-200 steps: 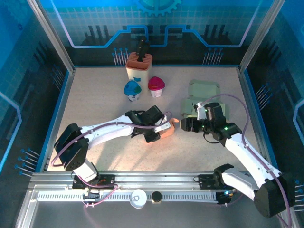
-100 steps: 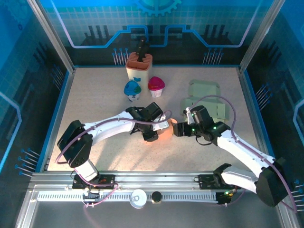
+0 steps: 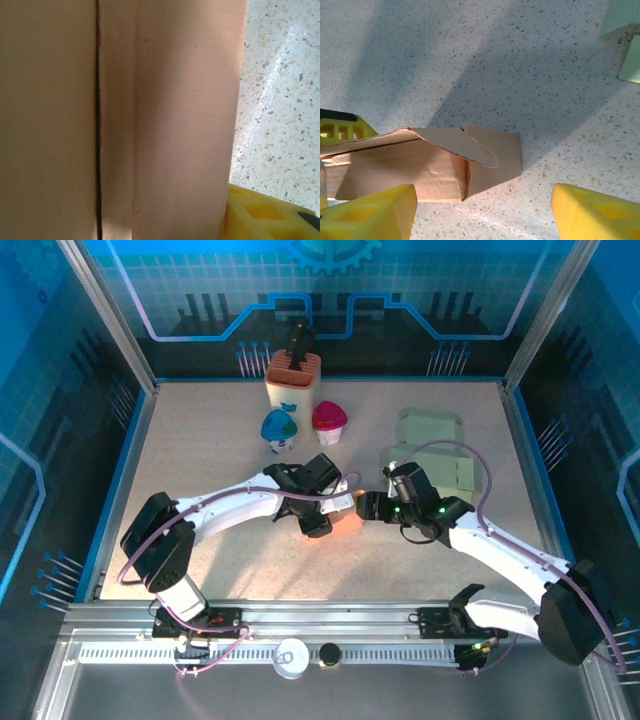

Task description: Fold the paper box

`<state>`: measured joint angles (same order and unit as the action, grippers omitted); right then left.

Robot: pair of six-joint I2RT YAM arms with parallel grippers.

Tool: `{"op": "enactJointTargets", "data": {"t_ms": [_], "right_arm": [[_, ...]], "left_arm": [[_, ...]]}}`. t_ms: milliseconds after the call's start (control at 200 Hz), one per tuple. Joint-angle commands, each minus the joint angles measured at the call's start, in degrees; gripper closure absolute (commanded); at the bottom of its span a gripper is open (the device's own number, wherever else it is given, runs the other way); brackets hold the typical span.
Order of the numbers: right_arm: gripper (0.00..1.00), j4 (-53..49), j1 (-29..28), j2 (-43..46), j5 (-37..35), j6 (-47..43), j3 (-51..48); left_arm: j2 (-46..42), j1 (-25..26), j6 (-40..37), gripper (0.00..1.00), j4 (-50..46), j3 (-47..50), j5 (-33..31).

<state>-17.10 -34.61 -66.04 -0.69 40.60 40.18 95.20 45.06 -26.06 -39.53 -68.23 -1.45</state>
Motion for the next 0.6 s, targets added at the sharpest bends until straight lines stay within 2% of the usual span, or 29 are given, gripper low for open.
{"op": "enactJointTargets", "data": {"t_ms": [0,440,595], "right_arm": [[0.29,1.45,-1.45,-2.19,-3.17,2.63,0.76],[0.43,-0.65,-3.09,-6.55,-7.54,3.78,1.19],[0.44,-3.06,-3.19,-8.19,-7.88,4.22,2.42]], "left_arm": [[-1.26,-0.88,-1.53,0.48,1.01,0.29,2.08],[-2.43,-0.94,-1.8,0.45,2.21,0.55,2.21],[-2.63,-0.9,-1.83,0.44,3.05,0.66,2.19]]}}
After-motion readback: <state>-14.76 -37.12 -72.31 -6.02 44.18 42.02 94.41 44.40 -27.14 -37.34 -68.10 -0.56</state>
